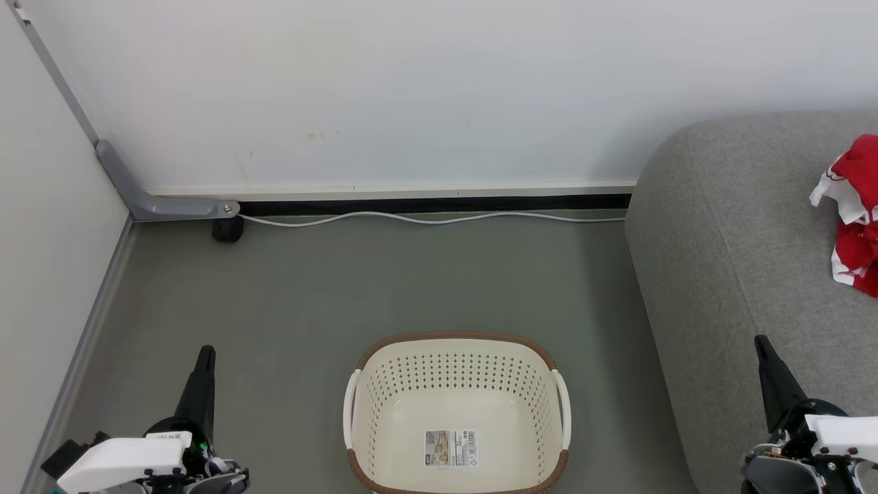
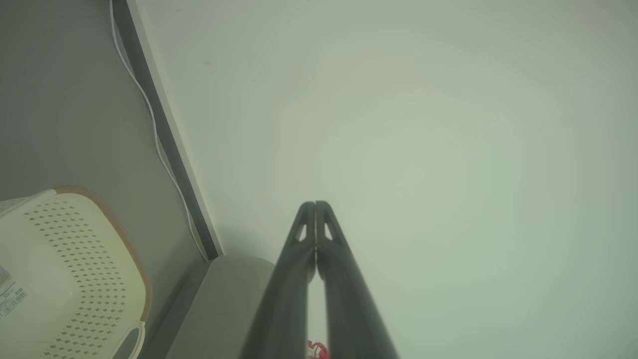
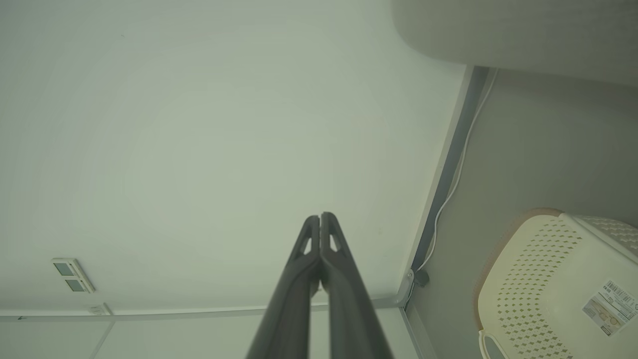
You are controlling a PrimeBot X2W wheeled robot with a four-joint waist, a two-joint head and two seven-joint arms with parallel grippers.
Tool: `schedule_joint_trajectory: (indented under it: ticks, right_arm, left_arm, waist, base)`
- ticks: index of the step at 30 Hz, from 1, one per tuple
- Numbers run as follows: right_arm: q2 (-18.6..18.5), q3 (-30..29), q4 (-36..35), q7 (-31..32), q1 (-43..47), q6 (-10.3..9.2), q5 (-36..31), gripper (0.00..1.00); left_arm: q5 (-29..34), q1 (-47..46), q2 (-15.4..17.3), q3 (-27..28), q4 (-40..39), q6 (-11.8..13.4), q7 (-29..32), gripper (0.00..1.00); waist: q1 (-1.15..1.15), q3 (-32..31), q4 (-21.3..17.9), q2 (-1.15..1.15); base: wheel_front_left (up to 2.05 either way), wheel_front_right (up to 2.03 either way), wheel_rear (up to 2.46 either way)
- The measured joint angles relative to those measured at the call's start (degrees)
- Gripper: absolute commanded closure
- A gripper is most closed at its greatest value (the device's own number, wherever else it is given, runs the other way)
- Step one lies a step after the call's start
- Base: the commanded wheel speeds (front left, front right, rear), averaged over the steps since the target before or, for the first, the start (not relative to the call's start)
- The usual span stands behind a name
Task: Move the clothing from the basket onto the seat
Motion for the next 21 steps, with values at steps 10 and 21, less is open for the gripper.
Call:
schedule_joint_trajectory:
  ticks: [10, 21]
  right_arm:
    - [0.00, 0.00, 0.00, 0.00, 0.00, 0.00, 0.00, 1.00]
    - [0.00, 0.00, 0.00, 0.00, 0.00, 0.00, 0.00, 1.00]
  left_arm:
    - [0.00, 0.00, 0.00, 0.00, 0.00, 0.00, 0.00, 1.00]
    - [0.00, 0.00, 0.00, 0.00, 0.00, 0.00, 0.00, 1.00]
  waist:
    - [0.00, 0.00, 0.00, 0.00]
    - [0.00, 0.00, 0.00, 0.00]
  base:
    - [0.00, 0.00, 0.00]
    - [0.00, 0.00, 0.00]
